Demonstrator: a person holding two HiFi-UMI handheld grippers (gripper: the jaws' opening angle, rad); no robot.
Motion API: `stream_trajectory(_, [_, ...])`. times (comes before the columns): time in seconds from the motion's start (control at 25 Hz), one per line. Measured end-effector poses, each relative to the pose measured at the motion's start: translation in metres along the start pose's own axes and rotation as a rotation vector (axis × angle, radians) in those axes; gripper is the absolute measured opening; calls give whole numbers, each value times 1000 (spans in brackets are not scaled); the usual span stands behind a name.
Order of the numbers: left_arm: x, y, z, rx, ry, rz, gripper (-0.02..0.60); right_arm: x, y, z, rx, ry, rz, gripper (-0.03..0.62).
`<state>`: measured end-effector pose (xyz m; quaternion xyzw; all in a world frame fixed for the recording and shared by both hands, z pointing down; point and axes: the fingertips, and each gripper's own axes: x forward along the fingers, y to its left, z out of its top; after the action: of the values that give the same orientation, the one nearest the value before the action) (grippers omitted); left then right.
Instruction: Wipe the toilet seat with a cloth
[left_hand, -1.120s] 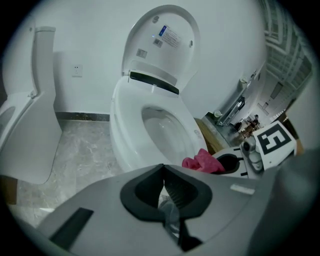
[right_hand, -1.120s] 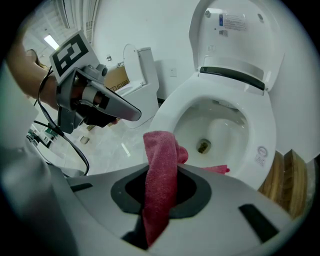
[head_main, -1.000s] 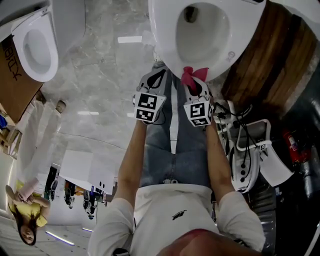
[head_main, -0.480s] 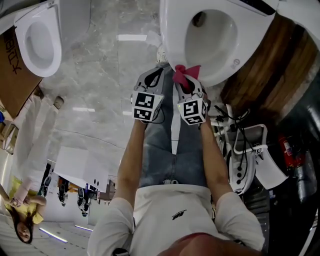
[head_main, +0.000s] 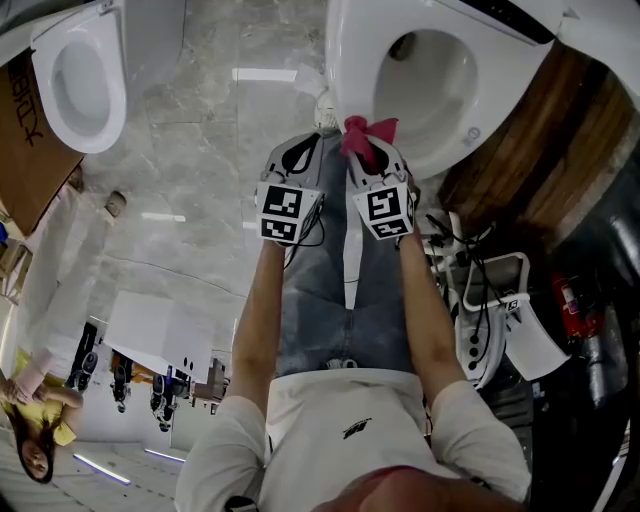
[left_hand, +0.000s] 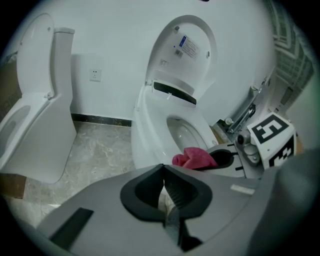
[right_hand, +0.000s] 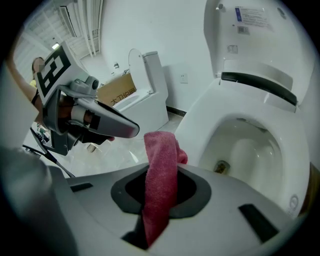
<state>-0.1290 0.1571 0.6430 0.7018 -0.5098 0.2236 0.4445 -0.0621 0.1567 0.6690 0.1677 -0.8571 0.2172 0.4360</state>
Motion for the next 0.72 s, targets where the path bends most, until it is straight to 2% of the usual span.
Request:
stream_trajectory(0.36, [3, 14, 21, 12, -12, 15, 11, 13, -25, 32, -21, -44, 10, 51])
stream_trajectory(0.72, [13, 18, 46, 30, -22, 14, 11, 29, -65, 65, -36, -53, -31, 52])
